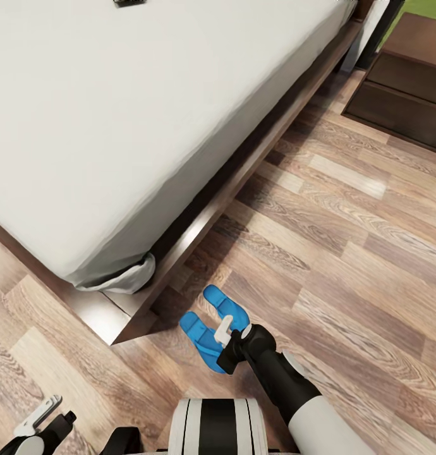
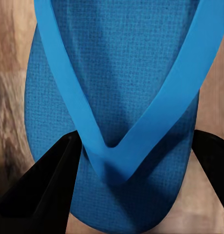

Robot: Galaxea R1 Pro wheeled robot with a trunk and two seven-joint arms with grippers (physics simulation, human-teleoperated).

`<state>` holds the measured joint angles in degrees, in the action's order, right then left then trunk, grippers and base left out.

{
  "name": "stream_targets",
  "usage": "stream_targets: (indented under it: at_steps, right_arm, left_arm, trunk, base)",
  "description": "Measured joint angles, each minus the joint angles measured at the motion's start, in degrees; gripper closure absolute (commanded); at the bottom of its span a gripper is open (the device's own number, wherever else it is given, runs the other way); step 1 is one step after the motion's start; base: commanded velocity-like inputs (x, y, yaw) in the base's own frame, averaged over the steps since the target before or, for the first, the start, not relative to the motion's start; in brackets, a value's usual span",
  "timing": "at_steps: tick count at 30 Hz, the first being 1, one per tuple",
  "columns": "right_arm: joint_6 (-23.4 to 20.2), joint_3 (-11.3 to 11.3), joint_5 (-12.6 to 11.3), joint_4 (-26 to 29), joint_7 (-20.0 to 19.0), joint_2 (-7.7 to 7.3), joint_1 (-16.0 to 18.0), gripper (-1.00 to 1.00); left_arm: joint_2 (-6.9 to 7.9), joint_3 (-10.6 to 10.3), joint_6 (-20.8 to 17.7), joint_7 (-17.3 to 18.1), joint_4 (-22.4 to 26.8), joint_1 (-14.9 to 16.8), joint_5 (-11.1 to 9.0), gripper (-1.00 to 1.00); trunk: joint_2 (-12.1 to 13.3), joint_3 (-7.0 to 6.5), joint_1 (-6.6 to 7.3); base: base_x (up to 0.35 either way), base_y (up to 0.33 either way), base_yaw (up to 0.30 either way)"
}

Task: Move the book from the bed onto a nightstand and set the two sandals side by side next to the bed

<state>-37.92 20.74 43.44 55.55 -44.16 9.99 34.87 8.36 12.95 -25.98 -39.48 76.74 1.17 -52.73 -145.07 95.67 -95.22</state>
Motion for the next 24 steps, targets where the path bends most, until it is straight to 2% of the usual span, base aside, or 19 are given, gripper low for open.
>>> stream_targets:
  at_steps: [5,7,13,16,21,24]
  right_arm:
    - [0.63,-0.12,-0.01,0.00,0.20,0.00,-0.01,1.00]
    - [3.65,-0.29,-0.07,0.04,0.75,0.00,-0.06,1.00]
    - [5.34,-1.05,0.11,0.07,1.65,0.00,-0.13,1.00]
    - [5.94,-2.02,0.17,0.08,2.07,0.00,-0.16,1.00]
    - [6.13,-2.30,0.12,0.08,2.19,0.00,-0.17,1.00]
    - [6.20,-2.35,0.08,0.08,2.21,0.00,-0.17,1.00]
  left_arm:
    - [0.13,0.17,0.18,0.09,0.08,-0.83,-0.07,-1.00]
    - [0.12,0.36,0.39,-0.16,0.07,-1.06,-0.30,-1.00]
    - [0.11,0.50,0.32,-0.34,0.32,-1.10,-0.43,-1.00]
    - [-0.10,0.60,0.13,-0.50,1.24,-1.10,-0.47,-1.00]
    - [-0.12,0.64,0.07,-0.58,1.57,-1.09,-0.50,-1.00]
    - [-0.11,0.61,0.06,-0.59,1.63,-1.09,-0.50,-1.00]
  trunk:
    - [0.00,0.00,-0.01]
    - [0.00,0.00,-0.02]
    - [0.00,0.00,-0.02]
    - [-0.04,0.66,-0.10]
    - [-0.10,1.77,-0.23]
    - [-0.11,1.78,-0.23]
  base:
    - [0.103,0.000,0.000]
    - [0.021,0.000,0.000]
    - [0.011,0.000,0.000]
    - [0.002,0.000,0.000]
    - [0.000,0.000,0.000]
    - [0.000,0.000,0.000]
